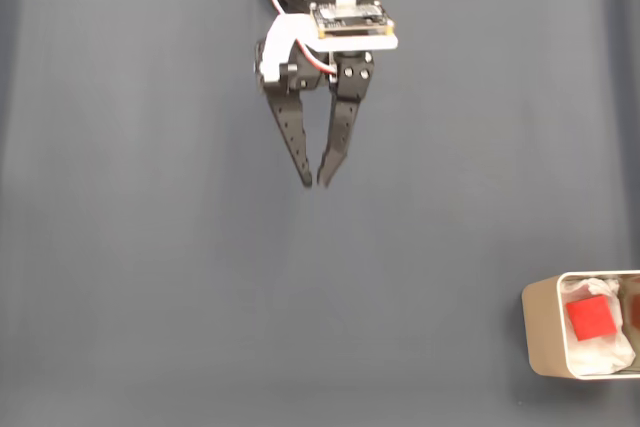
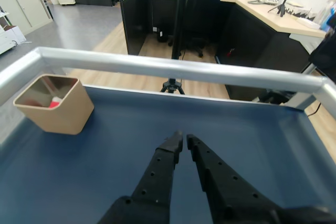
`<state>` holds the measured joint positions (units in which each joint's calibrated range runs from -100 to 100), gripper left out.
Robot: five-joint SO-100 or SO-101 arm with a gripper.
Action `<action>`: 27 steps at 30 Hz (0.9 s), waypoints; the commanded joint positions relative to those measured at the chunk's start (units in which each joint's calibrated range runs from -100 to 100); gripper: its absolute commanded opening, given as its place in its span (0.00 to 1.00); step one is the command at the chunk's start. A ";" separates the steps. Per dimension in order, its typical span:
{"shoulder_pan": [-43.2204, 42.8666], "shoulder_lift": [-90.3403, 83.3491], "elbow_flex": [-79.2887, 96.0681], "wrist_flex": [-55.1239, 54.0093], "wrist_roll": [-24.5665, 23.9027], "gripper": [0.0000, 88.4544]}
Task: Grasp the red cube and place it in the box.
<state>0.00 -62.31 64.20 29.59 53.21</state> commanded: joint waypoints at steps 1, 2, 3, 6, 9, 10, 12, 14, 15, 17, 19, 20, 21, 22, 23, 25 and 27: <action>0.28 -12.47 12.72 1.23 -0.68 0.00; 0.28 -15.16 15.64 1.96 -0.88 0.00; 0.28 -18.45 19.11 2.95 -0.88 0.00; 0.43 -27.03 26.77 6.96 -1.12 0.00; 0.50 -32.06 31.15 11.47 -2.05 0.00; 0.64 -33.44 32.34 13.27 -2.25 0.00; 0.85 -36.13 34.53 16.80 -2.49 0.00; 1.14 -37.60 35.62 21.31 -2.34 0.00; 0.92 -37.60 35.62 24.09 -2.34 0.00; 0.71 -37.60 35.62 29.09 -2.30 0.00; 0.57 -37.60 35.62 34.83 -2.20 0.00; 0.57 -37.60 35.62 37.37 -2.20 0.00; 0.57 -37.60 35.62 39.59 -2.39 0.00; 0.78 -37.60 35.62 41.23 -2.49 0.00; 0.78 -37.60 35.62 42.54 -2.59 0.00; 0.57 -37.60 35.62 43.68 -3.47 0.00; 0.28 -37.69 35.62 44.42 -4.10 0.00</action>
<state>0.96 -99.31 99.37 71.84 50.53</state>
